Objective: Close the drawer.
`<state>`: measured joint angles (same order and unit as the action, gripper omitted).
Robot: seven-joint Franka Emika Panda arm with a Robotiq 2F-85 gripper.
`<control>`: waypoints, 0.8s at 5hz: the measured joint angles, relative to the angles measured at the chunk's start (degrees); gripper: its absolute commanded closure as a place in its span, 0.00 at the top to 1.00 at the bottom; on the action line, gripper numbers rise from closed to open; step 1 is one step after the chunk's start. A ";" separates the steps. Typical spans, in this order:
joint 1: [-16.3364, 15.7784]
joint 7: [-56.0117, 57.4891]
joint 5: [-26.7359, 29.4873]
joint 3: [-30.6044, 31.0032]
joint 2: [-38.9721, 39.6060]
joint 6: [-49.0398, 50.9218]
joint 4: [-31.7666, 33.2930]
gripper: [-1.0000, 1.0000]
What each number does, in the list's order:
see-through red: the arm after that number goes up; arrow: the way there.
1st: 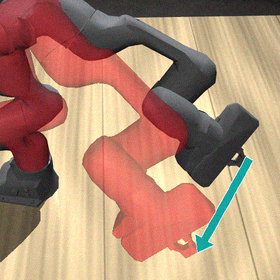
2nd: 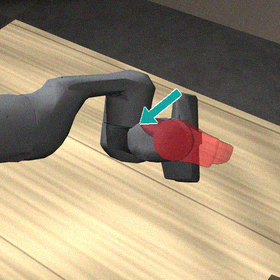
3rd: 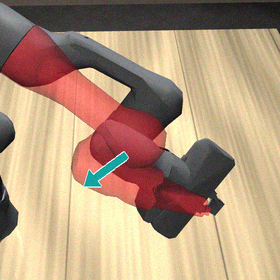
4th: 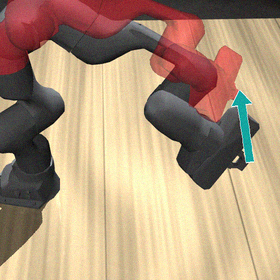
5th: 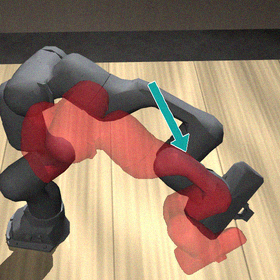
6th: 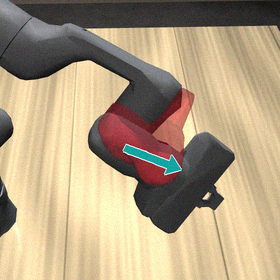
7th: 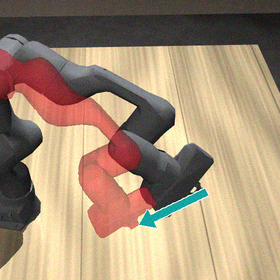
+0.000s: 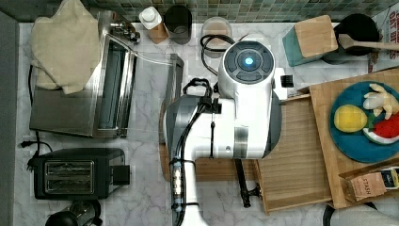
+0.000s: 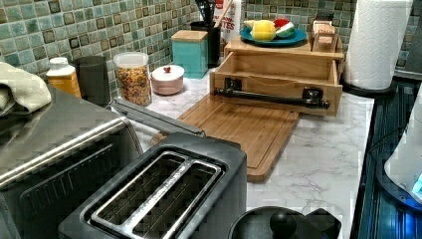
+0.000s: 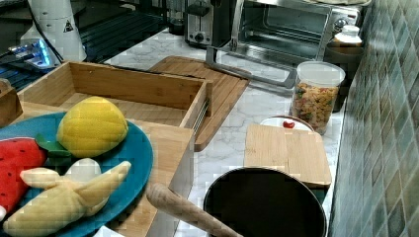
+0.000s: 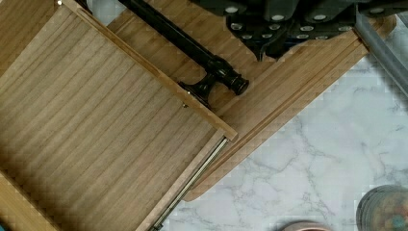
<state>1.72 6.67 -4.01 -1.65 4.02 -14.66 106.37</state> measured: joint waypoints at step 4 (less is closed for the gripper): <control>-0.04 18.37 -0.02 0.06 -0.06 -0.74 4.14 0.00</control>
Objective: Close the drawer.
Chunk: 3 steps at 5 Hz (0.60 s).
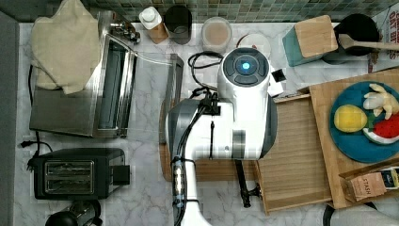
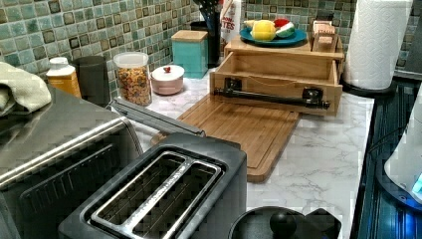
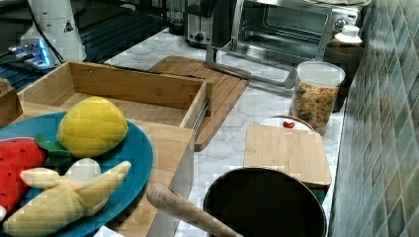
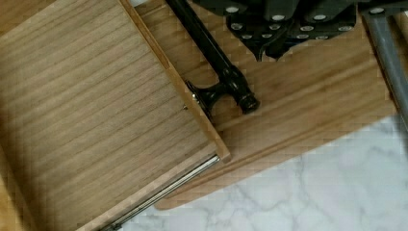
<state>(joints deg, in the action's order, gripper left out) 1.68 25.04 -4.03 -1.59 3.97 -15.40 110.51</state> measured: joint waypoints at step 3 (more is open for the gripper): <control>-0.33 2.28 2.84 0.43 -6.93 -16.88 19.98 0.00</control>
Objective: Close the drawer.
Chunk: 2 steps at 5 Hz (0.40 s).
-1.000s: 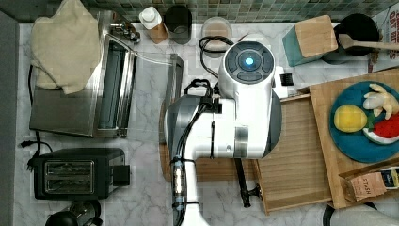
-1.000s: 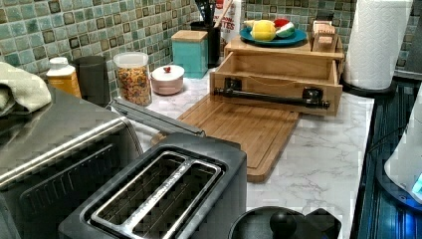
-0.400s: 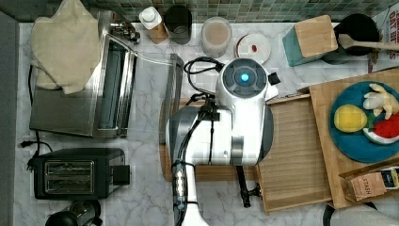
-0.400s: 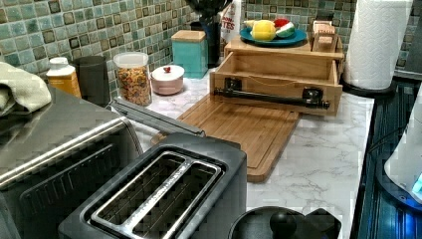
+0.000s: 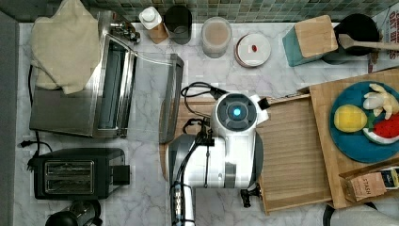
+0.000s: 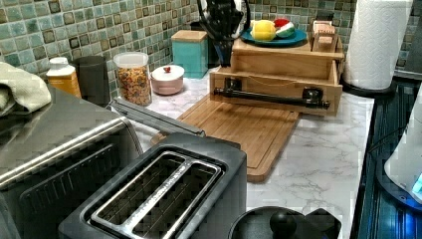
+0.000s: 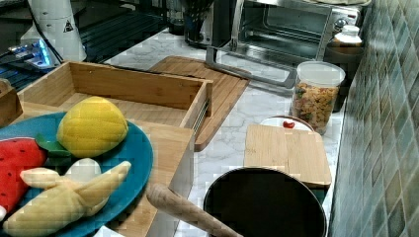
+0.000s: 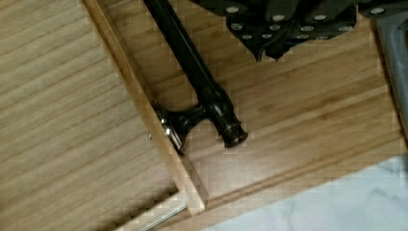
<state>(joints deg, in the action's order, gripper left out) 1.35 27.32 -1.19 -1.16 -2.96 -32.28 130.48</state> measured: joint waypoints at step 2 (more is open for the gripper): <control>-1.68 10.92 -0.31 0.66 -2.16 -9.90 10.74 0.00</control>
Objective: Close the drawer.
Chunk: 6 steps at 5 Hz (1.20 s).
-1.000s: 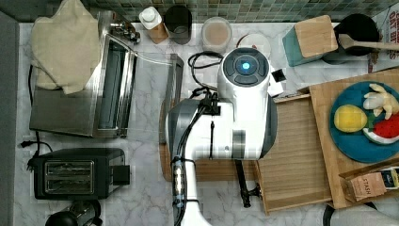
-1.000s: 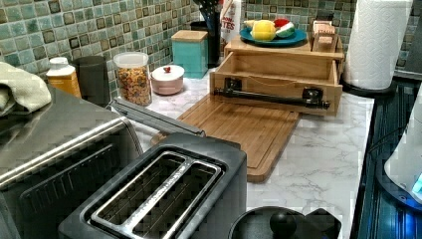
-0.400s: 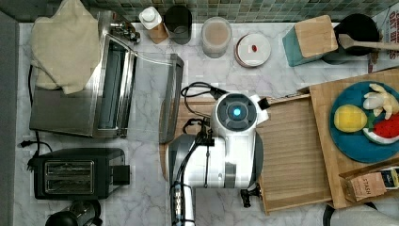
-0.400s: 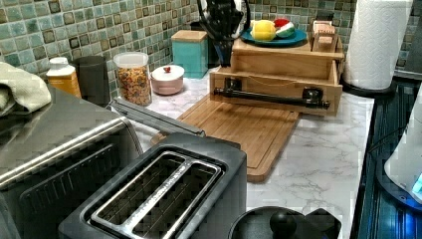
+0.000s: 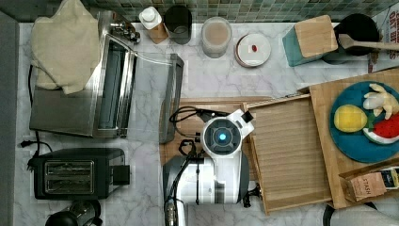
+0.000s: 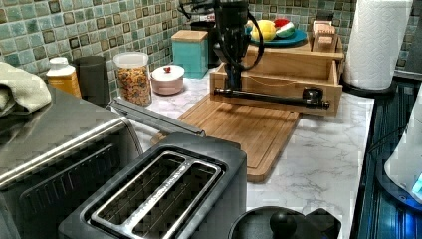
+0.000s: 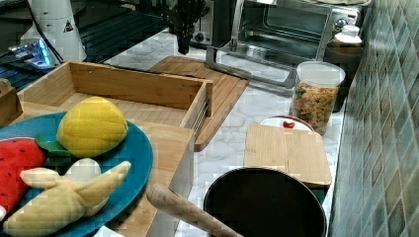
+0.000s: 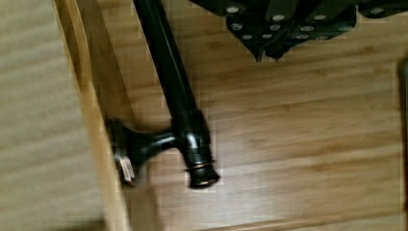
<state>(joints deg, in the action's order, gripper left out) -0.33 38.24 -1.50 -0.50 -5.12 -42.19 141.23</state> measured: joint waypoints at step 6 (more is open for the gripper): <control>0.38 5.12 -10.20 0.28 2.66 -4.92 6.83 0.00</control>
<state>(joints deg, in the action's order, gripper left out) 0.05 43.36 -11.70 -0.21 -2.46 -47.11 148.05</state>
